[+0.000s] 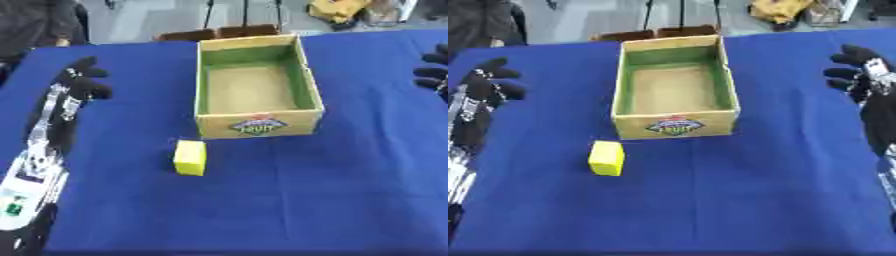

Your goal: Pick up objects on the table and place them in the box.

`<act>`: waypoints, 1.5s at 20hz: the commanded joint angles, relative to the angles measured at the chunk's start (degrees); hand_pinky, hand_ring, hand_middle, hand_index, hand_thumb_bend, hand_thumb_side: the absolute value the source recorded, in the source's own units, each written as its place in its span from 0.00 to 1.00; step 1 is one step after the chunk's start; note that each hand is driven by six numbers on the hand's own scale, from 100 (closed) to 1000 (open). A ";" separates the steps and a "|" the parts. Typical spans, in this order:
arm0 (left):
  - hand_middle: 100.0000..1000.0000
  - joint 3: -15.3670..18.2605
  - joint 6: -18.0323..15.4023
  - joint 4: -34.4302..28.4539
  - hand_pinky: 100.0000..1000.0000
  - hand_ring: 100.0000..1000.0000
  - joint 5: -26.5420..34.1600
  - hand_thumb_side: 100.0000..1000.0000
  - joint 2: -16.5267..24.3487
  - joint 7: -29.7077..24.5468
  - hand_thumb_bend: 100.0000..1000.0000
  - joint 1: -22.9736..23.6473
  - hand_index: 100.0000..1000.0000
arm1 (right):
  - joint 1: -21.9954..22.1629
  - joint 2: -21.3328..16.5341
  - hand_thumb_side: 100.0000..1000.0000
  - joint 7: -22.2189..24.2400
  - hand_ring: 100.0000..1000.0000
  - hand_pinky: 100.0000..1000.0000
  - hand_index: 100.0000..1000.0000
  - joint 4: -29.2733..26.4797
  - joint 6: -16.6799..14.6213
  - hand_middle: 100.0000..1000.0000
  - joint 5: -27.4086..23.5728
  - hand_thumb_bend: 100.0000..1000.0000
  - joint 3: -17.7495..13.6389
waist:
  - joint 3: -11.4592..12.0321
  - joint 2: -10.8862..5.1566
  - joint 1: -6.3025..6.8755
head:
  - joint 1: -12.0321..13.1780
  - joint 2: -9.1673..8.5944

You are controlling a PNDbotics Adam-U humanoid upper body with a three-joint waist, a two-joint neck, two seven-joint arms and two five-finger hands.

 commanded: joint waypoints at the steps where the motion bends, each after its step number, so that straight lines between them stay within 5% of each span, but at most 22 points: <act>1: 0.64 0.07 -0.02 -0.99 0.65 0.57 -0.35 0.75 1.76 -0.25 0.97 -0.53 0.86 | -0.55 -1.12 0.84 -0.19 0.75 0.79 0.87 -0.54 -0.02 0.76 -0.28 0.00 -0.34 | -0.03 -0.88 -0.16 | -0.07 -0.28; 9: 0.64 -0.25 0.14 -1.20 0.65 0.57 -0.57 0.72 1.91 -0.91 0.97 -0.67 0.86 | -0.51 -1.12 0.84 -0.20 0.75 0.79 0.87 -0.54 0.01 0.76 -0.23 0.00 -0.34 | -0.16 -0.88 -0.18 | -0.41 -0.79; 12: 0.65 -0.35 0.90 -1.59 0.66 0.58 -2.58 0.58 2.45 -2.06 0.94 -0.93 0.87 | -0.59 -1.18 0.84 -0.16 0.75 0.79 0.87 -0.57 0.01 0.76 -0.23 0.00 -0.29 | -0.13 -0.92 -0.16 | -0.64 -1.14; 21: 0.66 -4.92 6.82 -4.93 0.68 0.60 -23.28 0.49 7.31 -14.52 0.79 -5.58 0.89 | -0.60 -1.13 0.84 0.01 0.75 0.79 0.87 -0.51 0.08 0.76 -0.20 0.00 -0.10 | -0.44 -1.09 0.01 | -0.49 -1.55; 30: 0.65 -10.79 6.48 -3.03 0.66 0.59 -36.33 0.48 9.23 -24.56 0.75 -10.16 0.86 | -0.50 -1.11 0.84 0.12 0.75 0.79 0.87 -0.44 0.13 0.76 -0.20 0.00 0.03 | -0.83 -1.25 0.24 | -0.12 -1.32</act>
